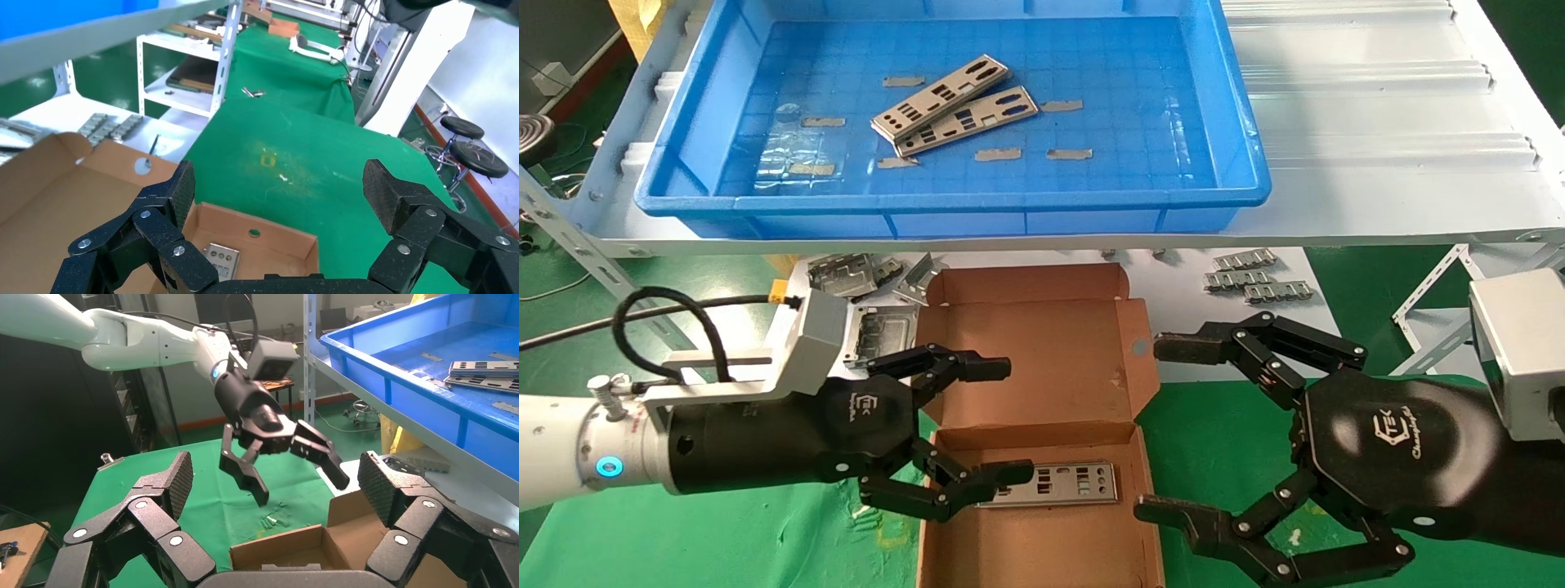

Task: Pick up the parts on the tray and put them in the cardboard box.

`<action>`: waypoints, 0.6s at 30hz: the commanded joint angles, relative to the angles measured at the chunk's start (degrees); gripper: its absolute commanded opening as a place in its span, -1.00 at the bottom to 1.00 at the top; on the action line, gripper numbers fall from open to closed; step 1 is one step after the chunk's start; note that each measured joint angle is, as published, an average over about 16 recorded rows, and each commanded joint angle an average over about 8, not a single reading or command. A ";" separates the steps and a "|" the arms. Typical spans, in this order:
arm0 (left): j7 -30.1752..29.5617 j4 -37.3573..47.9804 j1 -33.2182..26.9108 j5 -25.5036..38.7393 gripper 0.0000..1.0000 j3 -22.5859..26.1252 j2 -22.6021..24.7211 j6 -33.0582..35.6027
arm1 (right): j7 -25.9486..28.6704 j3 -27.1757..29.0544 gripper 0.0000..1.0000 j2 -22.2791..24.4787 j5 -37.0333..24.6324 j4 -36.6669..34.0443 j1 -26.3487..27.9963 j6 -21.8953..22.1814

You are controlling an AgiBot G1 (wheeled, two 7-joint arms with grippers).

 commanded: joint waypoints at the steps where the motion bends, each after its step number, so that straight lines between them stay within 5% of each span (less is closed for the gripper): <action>1: -0.42 -1.31 0.63 -0.20 1.00 -1.03 -0.77 0.08 | 0.00 0.00 1.00 0.00 0.00 0.00 0.00 0.00; 18: -3.99 -12.39 6.01 -1.88 1.00 -9.75 -7.27 0.78 | 0.00 0.00 1.00 0.00 0.00 0.00 0.00 0.00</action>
